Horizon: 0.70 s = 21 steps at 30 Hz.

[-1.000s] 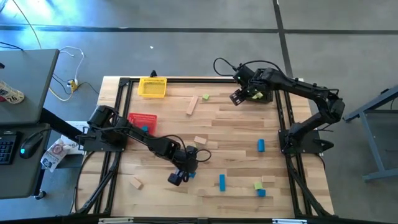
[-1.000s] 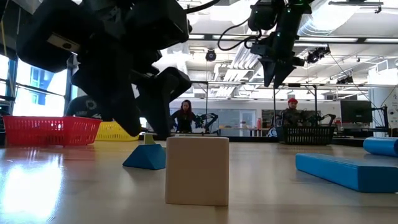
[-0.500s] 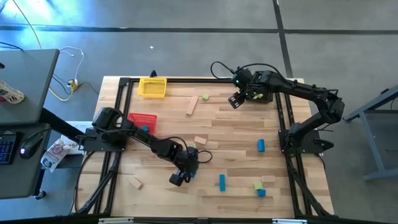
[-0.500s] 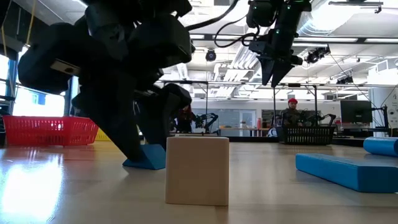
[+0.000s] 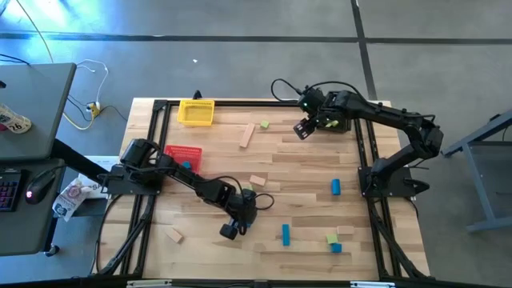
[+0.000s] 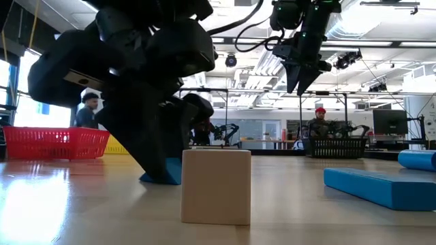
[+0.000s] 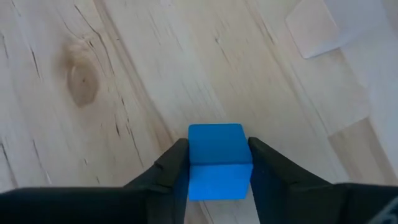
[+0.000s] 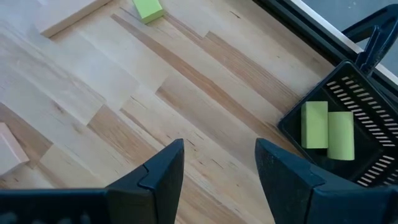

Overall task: Sort & place blocks by color
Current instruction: Put the blue block into the red bin

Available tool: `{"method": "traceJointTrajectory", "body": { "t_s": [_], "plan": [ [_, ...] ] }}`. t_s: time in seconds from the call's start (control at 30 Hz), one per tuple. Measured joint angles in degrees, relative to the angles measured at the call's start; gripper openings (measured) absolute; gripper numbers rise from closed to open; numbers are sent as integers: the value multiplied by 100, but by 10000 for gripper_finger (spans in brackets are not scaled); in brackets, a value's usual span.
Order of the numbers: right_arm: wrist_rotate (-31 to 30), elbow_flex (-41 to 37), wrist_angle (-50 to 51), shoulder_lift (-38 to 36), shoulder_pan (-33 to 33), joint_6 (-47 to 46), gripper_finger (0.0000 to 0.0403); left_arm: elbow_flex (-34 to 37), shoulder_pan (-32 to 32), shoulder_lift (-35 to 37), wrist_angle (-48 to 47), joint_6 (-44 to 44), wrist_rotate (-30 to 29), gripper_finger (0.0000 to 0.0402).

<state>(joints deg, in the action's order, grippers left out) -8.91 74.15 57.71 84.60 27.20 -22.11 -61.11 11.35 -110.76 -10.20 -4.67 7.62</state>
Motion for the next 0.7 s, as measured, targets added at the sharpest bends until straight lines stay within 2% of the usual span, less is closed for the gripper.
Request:
{"method": "traceJointTrajectory", "body": {
  "t_s": [0.37, 0.7],
  "plan": [
    [4, 0, -4, 0, 0, 8, 184, 19, -204, 214, -283, 1, -40, 102],
    [54, 0, -326, 0, 0, 72, 184, 19, -533, 1043, -1182, -144, -446, 102]
  ]
}}
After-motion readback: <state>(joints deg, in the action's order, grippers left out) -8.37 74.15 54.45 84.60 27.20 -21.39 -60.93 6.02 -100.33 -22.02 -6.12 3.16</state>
